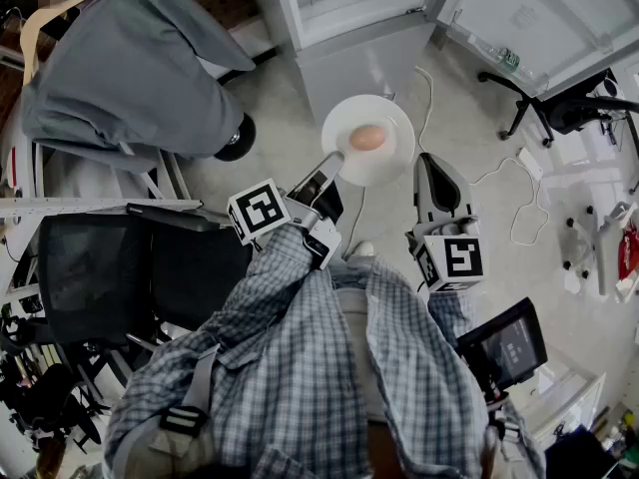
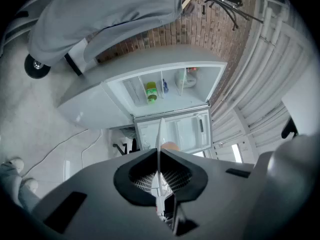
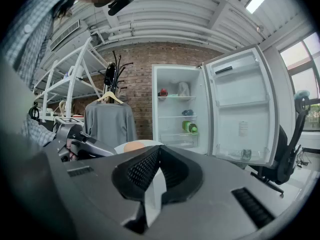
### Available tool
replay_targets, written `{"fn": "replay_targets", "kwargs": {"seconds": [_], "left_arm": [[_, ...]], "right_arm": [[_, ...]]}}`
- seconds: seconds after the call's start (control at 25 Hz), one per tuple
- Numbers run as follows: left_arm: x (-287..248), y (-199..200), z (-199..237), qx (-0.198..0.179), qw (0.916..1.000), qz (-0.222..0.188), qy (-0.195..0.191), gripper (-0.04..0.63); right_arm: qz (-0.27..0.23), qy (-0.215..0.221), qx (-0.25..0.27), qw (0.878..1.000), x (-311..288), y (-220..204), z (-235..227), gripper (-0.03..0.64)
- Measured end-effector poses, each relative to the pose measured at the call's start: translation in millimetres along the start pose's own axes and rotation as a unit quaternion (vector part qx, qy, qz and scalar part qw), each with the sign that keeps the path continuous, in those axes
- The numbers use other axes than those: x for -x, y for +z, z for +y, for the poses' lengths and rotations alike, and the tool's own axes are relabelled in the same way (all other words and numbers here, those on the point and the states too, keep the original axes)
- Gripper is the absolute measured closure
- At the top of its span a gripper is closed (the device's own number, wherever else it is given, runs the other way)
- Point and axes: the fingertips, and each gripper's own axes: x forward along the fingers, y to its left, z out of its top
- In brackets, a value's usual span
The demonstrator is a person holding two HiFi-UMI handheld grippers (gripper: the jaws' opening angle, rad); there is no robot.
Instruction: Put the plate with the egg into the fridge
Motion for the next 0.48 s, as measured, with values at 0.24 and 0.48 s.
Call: {"fn": "replay_targets", "kwargs": {"seconds": [0.24,0.48], "left_arm": [[1.3,2.8,1.0,0.001,1.0,0.0,0.001,0.578],[3.2,6.8,2.0,-0.003,1.0,0.001,0.0,0.578]], "right_arm": [[-0.001,-0.001,0.0,1.0,-1.9,0.8,1.1,0.609],[-0.005,-0.012,-0.008,1.0,-2.9,1.8,1.1,0.609]]}}
